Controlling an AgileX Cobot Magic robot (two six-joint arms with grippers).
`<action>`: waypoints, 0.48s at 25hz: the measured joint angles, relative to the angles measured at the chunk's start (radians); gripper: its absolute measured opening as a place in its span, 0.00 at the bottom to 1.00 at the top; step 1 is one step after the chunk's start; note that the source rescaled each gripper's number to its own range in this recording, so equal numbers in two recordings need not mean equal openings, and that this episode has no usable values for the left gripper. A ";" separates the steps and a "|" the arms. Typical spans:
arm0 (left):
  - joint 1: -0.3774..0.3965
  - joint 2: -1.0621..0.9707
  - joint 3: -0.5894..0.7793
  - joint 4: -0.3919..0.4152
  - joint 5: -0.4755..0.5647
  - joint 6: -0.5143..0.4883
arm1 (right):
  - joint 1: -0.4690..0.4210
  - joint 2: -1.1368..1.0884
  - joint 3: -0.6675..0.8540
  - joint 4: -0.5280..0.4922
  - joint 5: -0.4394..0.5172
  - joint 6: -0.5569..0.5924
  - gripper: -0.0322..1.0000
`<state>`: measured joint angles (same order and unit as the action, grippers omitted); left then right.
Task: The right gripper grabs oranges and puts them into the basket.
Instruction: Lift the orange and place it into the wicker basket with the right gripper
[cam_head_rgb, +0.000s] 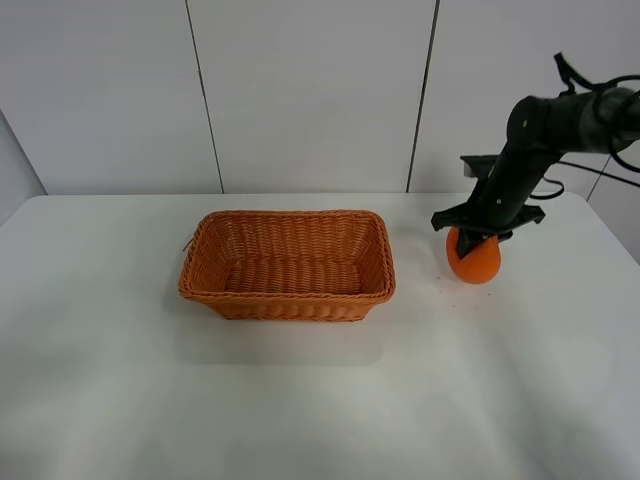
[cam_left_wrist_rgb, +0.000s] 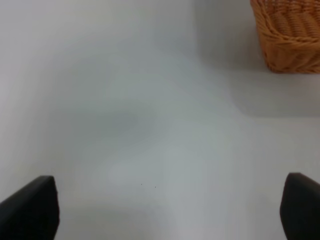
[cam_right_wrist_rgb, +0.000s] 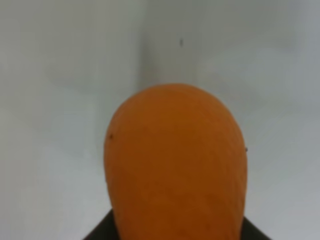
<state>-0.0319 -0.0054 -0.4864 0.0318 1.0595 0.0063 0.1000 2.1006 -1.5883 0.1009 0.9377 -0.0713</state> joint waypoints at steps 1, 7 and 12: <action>0.000 0.000 0.000 0.000 0.000 0.000 | 0.000 -0.018 -0.026 0.000 0.026 0.000 0.03; 0.000 0.000 0.000 0.000 0.000 0.000 | 0.001 -0.092 -0.184 0.000 0.181 0.013 0.03; 0.000 0.000 0.000 0.000 0.000 0.000 | 0.067 -0.094 -0.299 -0.063 0.275 0.026 0.03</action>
<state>-0.0319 -0.0054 -0.4864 0.0318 1.0595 0.0063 0.1670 2.0069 -1.8876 0.0382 1.2128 -0.0454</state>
